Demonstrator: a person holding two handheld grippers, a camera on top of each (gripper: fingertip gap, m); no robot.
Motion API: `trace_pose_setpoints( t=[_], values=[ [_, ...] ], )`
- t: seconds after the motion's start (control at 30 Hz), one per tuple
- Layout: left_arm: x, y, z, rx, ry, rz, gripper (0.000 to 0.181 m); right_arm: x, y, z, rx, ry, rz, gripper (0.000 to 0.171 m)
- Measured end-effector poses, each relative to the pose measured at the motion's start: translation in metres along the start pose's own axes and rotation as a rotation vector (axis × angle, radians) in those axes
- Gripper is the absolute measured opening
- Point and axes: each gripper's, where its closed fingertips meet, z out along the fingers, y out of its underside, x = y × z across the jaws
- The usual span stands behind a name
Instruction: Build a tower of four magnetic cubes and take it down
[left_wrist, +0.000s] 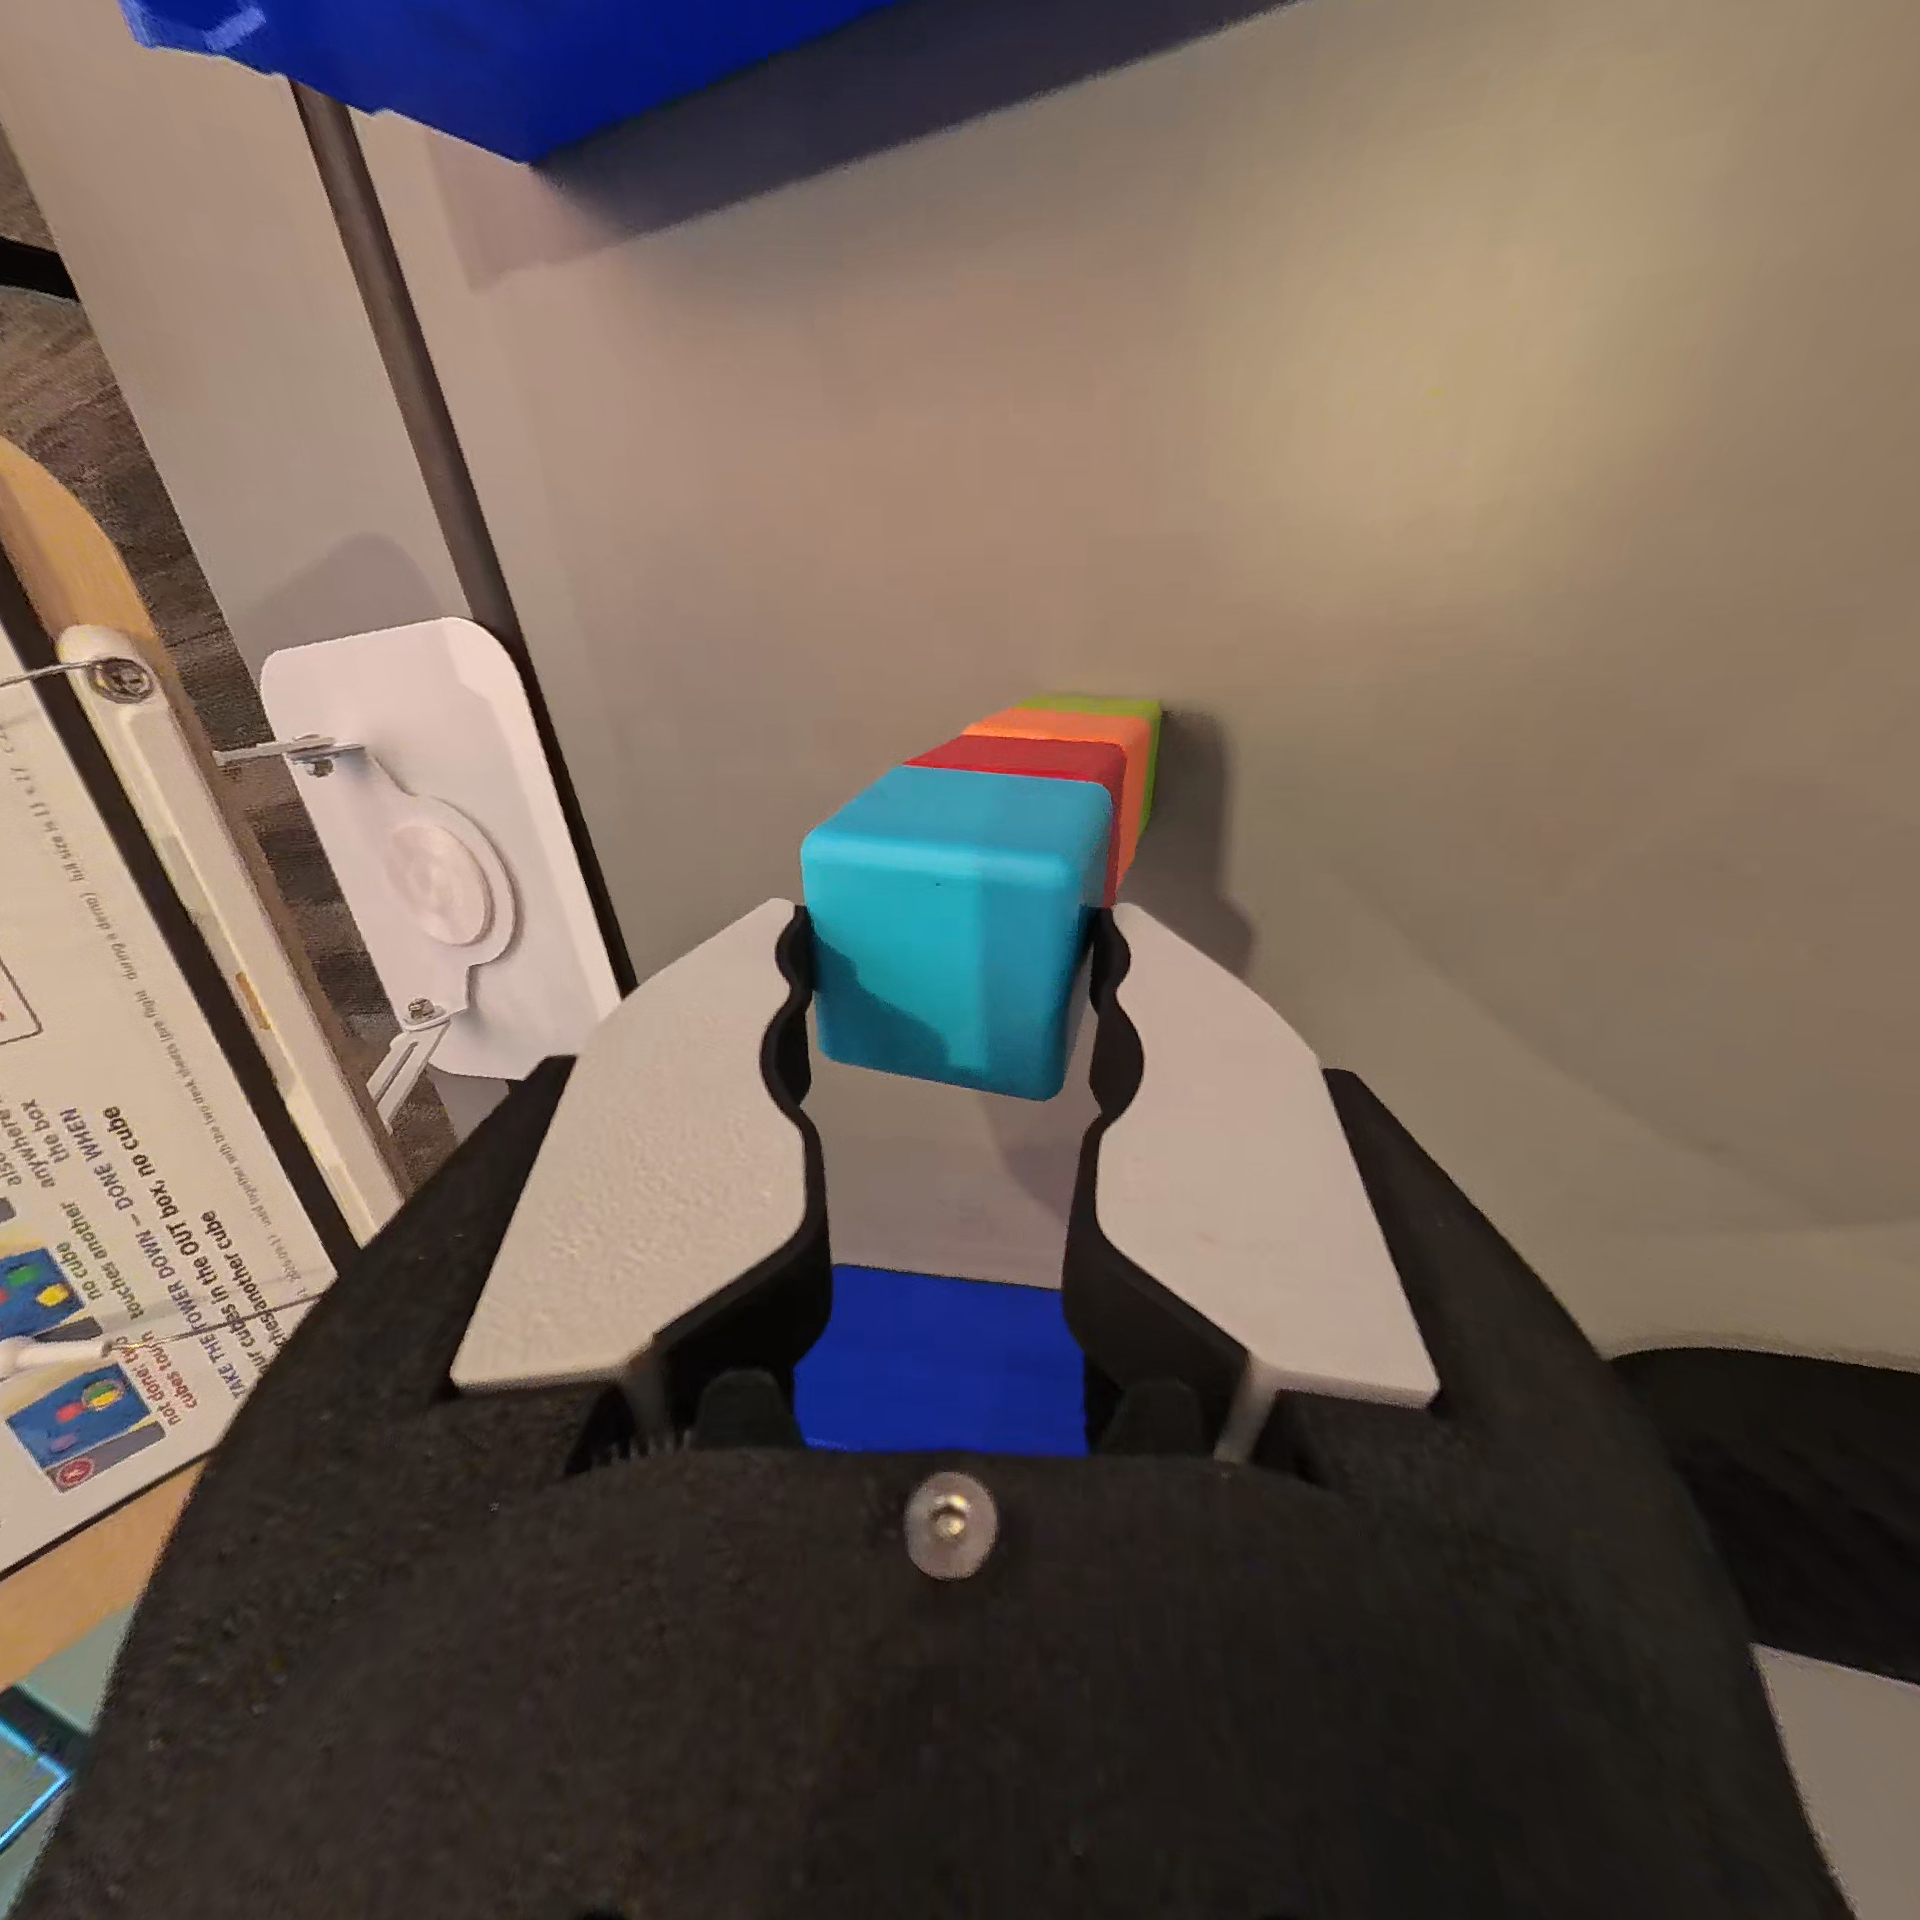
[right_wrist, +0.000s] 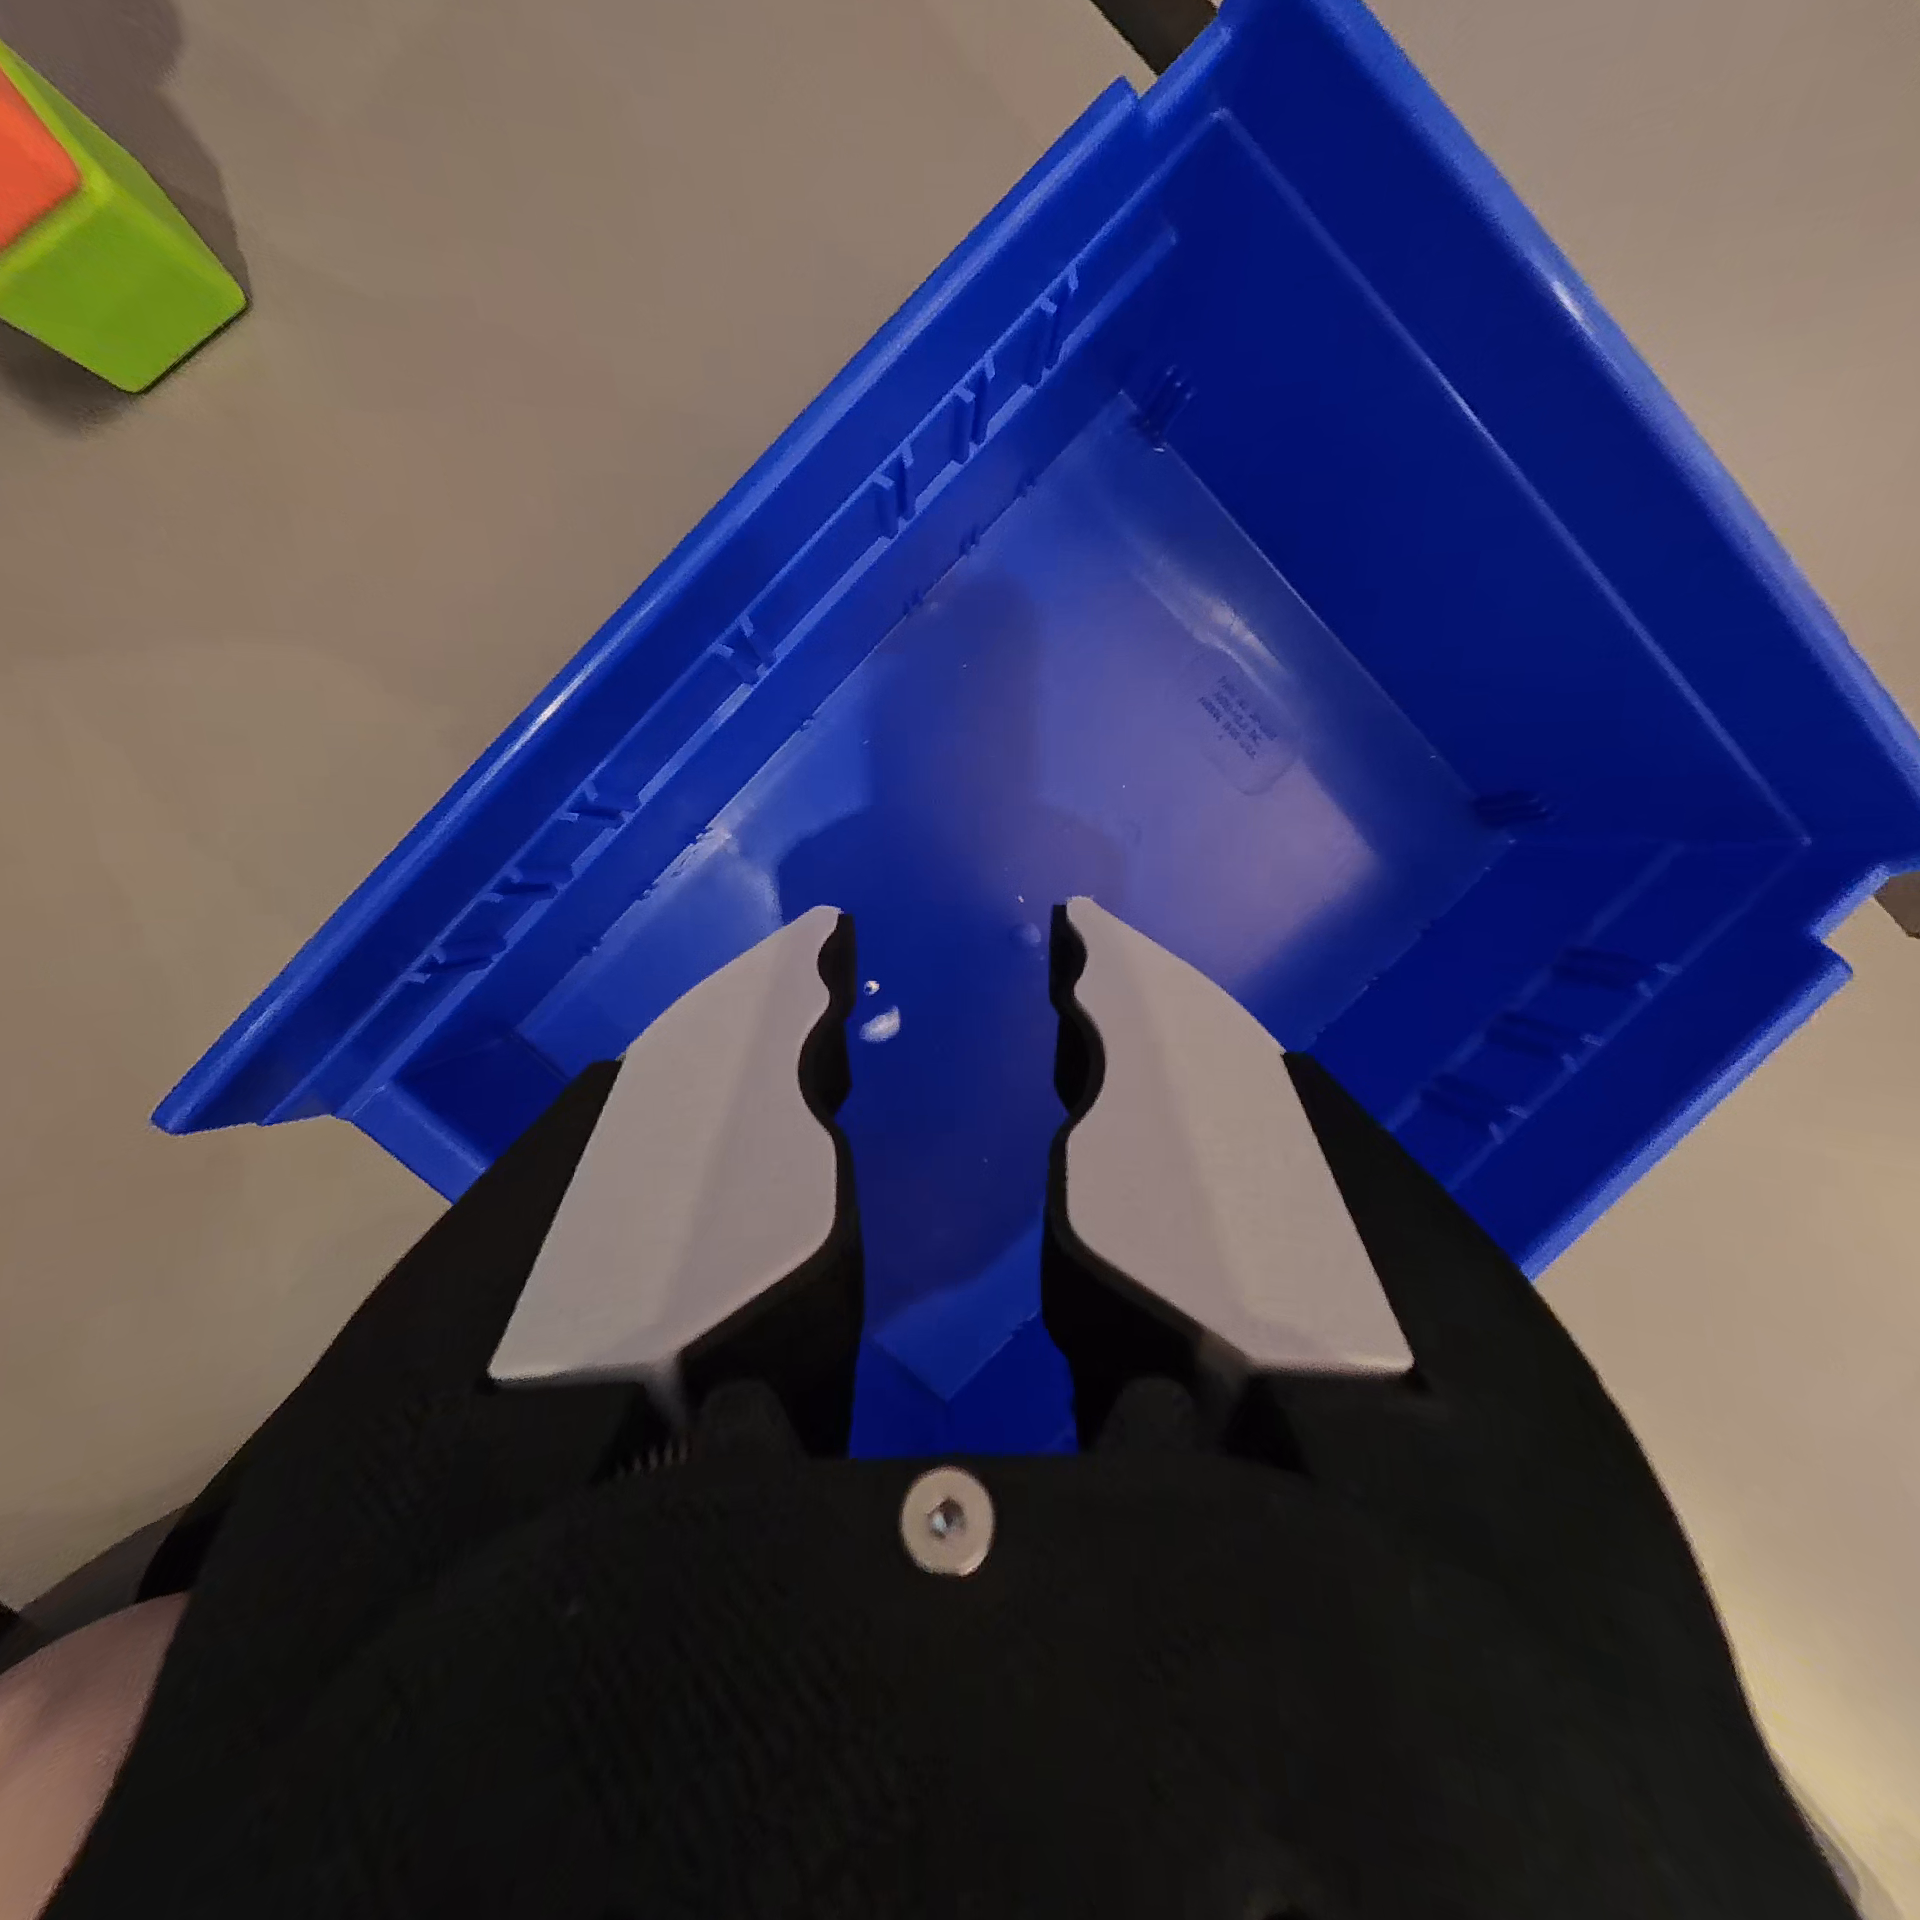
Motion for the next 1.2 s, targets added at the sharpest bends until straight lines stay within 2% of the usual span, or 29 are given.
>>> trace_pose_setpoints(
  t=[0.17,0.27,0.33,0.43,0.57,0.6,0.67,0.7,0.77,0.83,0.93,1.03,1.2],
  values=[
    [-0.005,0.001,0.005,0.001,-0.008,-0.019,0.052,0.0,0.001,0.001,-0.012,-0.003,-0.008,0.038],
    [-0.012,0.003,0.003,0.008,-0.045,-0.065,0.075,0.0,0.0,0.002,-0.014,-0.003,-0.009,0.038],
    [-0.019,0.002,-0.005,0.082,-0.1,-0.135,0.083,0.001,0.0,0.001,-0.012,-0.001,-0.01,0.038],
    [-0.036,-0.001,-0.031,0.352,-0.25,-0.317,0.083,0.0,-0.002,-0.001,0.003,-0.001,-0.008,0.038],
    [-0.051,0.017,-0.072,0.753,-0.461,-0.524,0.073,-0.003,-0.004,-0.001,0.01,-0.007,-0.014,0.038],
    [-0.048,0.02,-0.081,0.887,-0.449,-0.592,0.075,-0.004,-0.004,0.0,0.006,-0.008,-0.015,0.038],
    [-0.026,0.014,-0.092,1.171,-0.322,-0.618,0.077,-0.005,-0.003,0.002,-0.008,-0.009,-0.02,0.038],
    [-0.022,0.015,-0.093,1.255,-0.303,-0.656,0.069,-0.006,-0.003,0.003,-0.014,-0.01,-0.021,0.038],
    [-0.013,0.018,-0.072,1.261,-0.257,-0.721,0.073,-0.006,-0.002,0.005,-0.023,-0.011,-0.023,0.038],
    [-0.002,0.016,-0.041,1.191,-0.219,-0.721,0.08,-0.007,-0.002,0.006,-0.025,-0.011,-0.023,0.038],
    [0.004,0.014,-0.006,1.137,-0.253,-0.724,0.086,-0.009,-0.003,0.007,-0.027,-0.012,-0.024,0.038],
    [0.0,0.013,0.005,1.178,-0.29,-0.753,0.087,-0.011,-0.002,0.009,-0.042,-0.012,-0.032,0.038],
    [-0.003,-0.001,0.025,1.241,-0.152,-0.75,0.085,-0.016,-0.004,0.015,-0.067,-0.017,-0.051,0.037]
  ],
)
